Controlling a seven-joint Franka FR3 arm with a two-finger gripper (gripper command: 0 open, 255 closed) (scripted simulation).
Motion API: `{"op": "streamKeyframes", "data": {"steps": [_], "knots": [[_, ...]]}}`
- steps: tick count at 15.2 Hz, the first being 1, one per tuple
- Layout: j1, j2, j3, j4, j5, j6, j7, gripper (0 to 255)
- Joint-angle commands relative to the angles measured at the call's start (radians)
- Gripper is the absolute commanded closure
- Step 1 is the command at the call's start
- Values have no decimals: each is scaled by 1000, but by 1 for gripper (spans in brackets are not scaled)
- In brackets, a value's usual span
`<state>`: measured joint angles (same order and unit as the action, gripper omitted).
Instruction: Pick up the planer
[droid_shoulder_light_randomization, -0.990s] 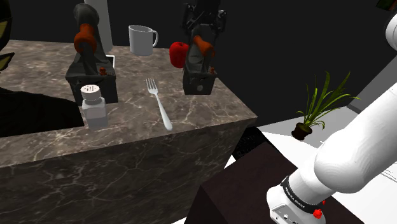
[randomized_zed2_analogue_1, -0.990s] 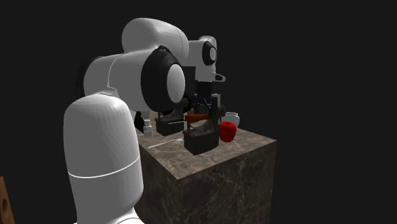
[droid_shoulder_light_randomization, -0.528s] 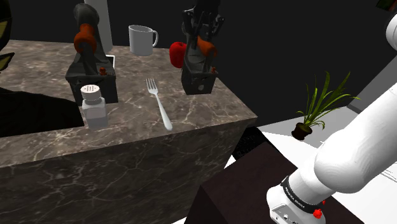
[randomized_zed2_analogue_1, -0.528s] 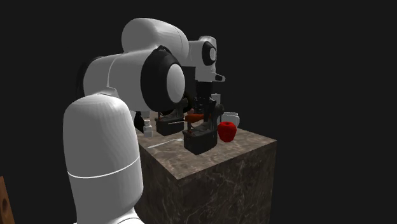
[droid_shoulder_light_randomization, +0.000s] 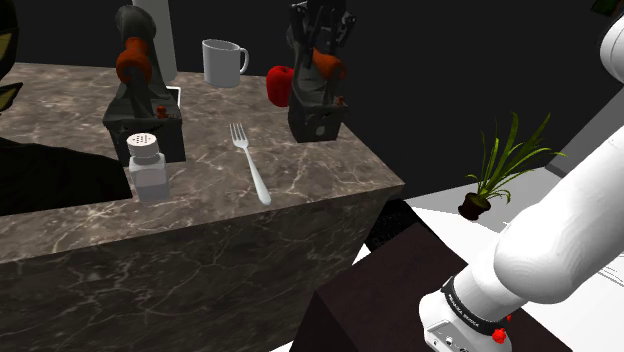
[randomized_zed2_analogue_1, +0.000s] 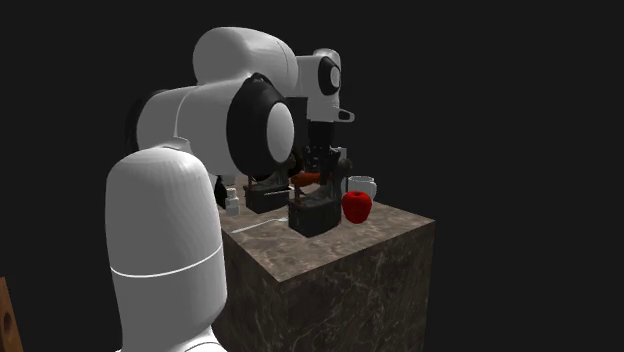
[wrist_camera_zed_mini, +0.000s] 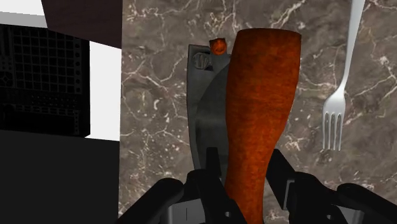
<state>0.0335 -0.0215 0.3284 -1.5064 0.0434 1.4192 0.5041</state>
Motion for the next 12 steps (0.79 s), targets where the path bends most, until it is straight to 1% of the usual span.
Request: {"op": "streamKeyframes", "data": {"steps": [1, 10, 12], "knots": [[1, 12, 1, 45, -4, -32, 4, 255], [14, 91, 13, 270, -28, -182, 27, 255], [15, 92, 13, 274, -29, -185, 27, 255]]}}
